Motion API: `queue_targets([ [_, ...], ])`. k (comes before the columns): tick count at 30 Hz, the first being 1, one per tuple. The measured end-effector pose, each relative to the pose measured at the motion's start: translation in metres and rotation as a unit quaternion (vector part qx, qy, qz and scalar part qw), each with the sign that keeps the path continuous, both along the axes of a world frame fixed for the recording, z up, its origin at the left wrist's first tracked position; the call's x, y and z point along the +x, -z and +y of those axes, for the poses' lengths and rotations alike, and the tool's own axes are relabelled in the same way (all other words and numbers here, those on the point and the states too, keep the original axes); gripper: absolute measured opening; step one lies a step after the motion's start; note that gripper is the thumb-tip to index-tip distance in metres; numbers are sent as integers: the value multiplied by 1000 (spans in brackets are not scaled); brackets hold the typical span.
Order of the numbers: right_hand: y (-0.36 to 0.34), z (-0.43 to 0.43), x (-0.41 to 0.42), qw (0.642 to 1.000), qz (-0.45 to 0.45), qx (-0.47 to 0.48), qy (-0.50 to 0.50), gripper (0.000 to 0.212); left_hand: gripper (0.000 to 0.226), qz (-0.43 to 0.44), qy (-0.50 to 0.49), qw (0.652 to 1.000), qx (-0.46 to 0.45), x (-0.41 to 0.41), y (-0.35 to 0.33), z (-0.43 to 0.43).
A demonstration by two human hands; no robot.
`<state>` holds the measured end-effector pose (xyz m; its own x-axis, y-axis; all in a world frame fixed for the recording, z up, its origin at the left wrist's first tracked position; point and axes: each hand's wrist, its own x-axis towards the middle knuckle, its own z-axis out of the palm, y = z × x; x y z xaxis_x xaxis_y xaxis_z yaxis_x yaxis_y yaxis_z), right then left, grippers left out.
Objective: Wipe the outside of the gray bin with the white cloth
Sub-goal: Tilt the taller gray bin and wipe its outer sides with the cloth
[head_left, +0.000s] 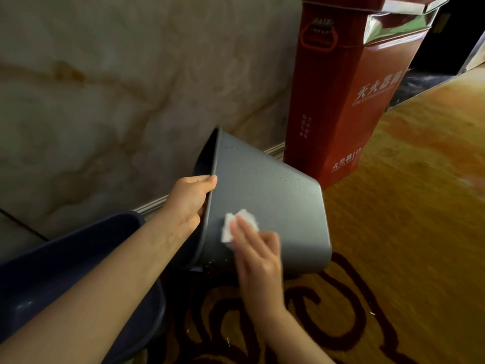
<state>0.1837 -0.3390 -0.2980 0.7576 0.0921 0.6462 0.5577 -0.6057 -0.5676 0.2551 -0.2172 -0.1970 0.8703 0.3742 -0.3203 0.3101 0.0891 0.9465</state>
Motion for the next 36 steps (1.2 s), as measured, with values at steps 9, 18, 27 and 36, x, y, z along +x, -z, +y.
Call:
queue_targets([
  [9, 61, -120, 48, 919, 241, 135, 280, 27, 38, -5, 10, 999, 45, 9, -3, -8],
  [18, -32, -37, 26, 981, 132, 133, 55, 30, 17, 21, -22, 997, 64, 36, -36, -13],
  [27, -42, -30, 34, 988, 100, 104, 49, 27, 58, 67, 351, 923, 142, -1, -59, 6],
  [36, -34, -36, 46, 983, 130, 115, 66, 25, 108, -47, 484, 874, 13, -57, -22, 27],
])
